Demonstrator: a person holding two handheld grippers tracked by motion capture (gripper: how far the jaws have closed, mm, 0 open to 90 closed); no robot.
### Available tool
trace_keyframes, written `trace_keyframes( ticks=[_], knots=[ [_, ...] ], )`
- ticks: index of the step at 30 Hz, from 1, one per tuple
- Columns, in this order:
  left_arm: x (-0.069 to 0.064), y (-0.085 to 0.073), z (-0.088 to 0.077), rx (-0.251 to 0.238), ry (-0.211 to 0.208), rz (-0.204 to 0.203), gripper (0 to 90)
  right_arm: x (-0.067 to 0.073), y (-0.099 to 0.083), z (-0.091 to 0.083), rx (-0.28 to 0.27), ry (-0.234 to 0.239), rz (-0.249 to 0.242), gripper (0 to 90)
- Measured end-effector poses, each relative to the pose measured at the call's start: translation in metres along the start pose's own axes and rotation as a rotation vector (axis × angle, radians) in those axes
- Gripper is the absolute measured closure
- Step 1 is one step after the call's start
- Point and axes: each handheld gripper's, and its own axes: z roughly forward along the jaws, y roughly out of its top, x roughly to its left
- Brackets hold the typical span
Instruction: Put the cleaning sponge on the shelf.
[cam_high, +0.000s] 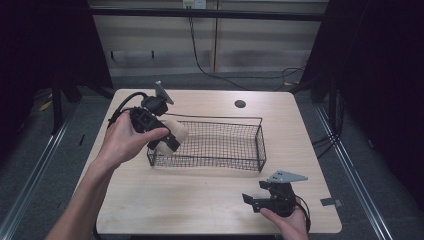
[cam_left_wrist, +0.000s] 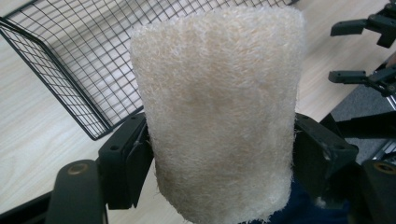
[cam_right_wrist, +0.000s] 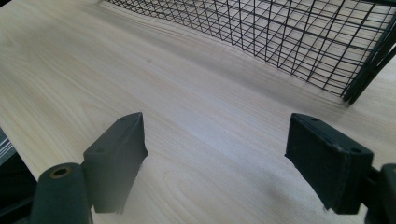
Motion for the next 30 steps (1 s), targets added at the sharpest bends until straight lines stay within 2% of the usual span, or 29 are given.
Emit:
trace_keyframes(
  ticks=[3, 4, 6, 9, 13, 17, 20, 21, 22, 23, 24, 25, 28, 30],
  knots=[
    [0.002, 0.003, 0.0, 0.0, -0.001, -0.013, 27.4, 0.0, 0.0, 0.0, 0.0, -0.001, 0.001, 19.6],
    [0.003, 0.007, 0.0, 0.005, 0.016, -0.022, 27.4, 0.0, 0.0, 0.0, 0.002, -0.001, 0.003, 19.6],
    [0.002, 0.01, -0.002, -0.015, 0.011, -0.039, 27.4, 0.0, 0.0, 0.0, 0.002, -0.002, 0.003, 19.6],
    [0.002, 0.012, -0.004, -0.013, 0.006, -0.044, 27.4, 0.001, 0.0, 0.0, 0.002, -0.002, 0.002, 19.6],
    [0.003, 0.017, -0.006, -0.029, 0.013, -0.069, 27.4, 0.001, 0.0, -0.001, 0.001, 0.0, 0.001, 19.6],
    [0.009, 0.023, -0.003, -0.03, 0.005, -0.107, 27.4, 0.001, 0.0, -0.001, 0.002, 0.002, 0.0, 19.6],
    [0.015, 0.025, 0.001, -0.05, 0.026, -0.164, 27.4, 0.001, 0.0, -0.001, 0.002, 0.001, 0.001, 19.6],
    [0.015, 0.025, 0.001, -0.05, 0.026, -0.164, 27.4, 0.001, 0.0, -0.001, 0.002, 0.001, 0.001, 19.6],
    [0.019, 0.026, 0.006, -0.063, 0.042, -0.206, 27.4, 0.001, 0.0, -0.001, 0.001, 0.0, 0.001, 19.6],
    [0.019, 0.026, 0.006, -0.063, 0.042, -0.206, 27.4, 0.001, 0.0, -0.001, 0.0, -0.001, 0.001, 19.6],
    [0.023, 0.028, 0.01, -0.063, 0.027, -0.229, 27.4, 0.001, 0.0, -0.001, 0.0, -0.001, 0.001, 19.6],
    [0.024, 0.028, 0.012, -0.062, 0.026, -0.24, 27.4, 0.001, 0.0, -0.001, 0.001, 0.0, 0.002, 19.6],
    [0.027, 0.031, 0.017, -0.041, 0.034, -0.236, 27.4, 0.001, 0.0, -0.001, 0.001, 0.001, 0.0, 19.6],
    [0.028, 0.032, 0.019, -0.041, 0.043, -0.261, 27.4, 0.001, 0.0, 0.0, 0.002, 0.003, 0.0, 19.6]
  ],
)
